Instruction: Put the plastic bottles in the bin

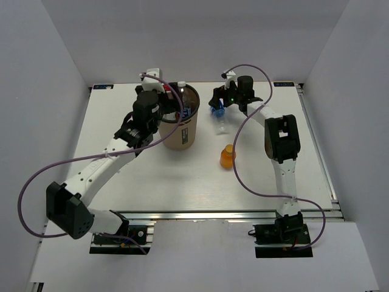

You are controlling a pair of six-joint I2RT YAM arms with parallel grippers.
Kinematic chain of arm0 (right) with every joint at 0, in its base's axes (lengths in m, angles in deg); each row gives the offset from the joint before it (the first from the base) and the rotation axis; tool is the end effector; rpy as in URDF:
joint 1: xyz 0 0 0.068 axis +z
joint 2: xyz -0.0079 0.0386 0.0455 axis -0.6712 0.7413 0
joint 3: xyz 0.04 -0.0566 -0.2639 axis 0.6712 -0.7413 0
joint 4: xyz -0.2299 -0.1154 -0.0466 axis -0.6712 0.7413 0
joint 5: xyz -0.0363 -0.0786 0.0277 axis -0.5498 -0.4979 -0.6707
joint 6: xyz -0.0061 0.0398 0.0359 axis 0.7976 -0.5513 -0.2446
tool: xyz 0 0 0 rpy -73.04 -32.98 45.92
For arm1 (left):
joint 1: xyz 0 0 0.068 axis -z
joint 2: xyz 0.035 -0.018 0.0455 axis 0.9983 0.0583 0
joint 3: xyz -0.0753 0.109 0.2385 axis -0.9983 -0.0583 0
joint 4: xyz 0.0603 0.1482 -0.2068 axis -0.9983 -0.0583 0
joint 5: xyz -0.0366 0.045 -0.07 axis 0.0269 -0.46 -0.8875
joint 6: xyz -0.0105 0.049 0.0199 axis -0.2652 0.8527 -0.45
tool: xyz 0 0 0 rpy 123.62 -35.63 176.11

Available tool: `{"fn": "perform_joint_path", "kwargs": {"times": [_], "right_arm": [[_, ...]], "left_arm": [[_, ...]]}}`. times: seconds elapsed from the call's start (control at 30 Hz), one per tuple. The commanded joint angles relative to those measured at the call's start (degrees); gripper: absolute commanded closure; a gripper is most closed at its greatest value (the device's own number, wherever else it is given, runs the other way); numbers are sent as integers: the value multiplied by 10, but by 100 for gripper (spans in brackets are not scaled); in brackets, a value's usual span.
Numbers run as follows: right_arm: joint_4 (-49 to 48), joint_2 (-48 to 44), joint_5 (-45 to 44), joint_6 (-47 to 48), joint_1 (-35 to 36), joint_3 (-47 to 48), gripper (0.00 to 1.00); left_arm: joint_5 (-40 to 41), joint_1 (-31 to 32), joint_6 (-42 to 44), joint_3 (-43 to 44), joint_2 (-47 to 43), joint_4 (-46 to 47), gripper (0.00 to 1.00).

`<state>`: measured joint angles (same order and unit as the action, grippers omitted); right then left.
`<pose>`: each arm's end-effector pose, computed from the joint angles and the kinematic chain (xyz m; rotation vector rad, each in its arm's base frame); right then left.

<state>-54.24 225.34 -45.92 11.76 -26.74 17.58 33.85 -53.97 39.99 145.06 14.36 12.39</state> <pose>0.5297 0.1616 0.1800 -0.5808 1.8624 0.5737 0.2815 -0.1652 0.3803 -0.0179 1.7337 -0.2984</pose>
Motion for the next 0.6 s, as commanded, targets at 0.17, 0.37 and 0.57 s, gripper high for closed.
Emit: {"fn": "perform_joint_path", "kwargs": {"times": [0.17,0.37,0.57], "right_arm": [[161,-26,72,152,-1,72,11],[198,-24,-76,58,4,51,11],[120,-68,-54,36,16,-34,11]], "left_arm": [[62,-1,-17,-59,-89,-12,2],[72,-1,-33,-84,-119,-22,2],[76,-1,-37,-90,-121,-32,2]]}}
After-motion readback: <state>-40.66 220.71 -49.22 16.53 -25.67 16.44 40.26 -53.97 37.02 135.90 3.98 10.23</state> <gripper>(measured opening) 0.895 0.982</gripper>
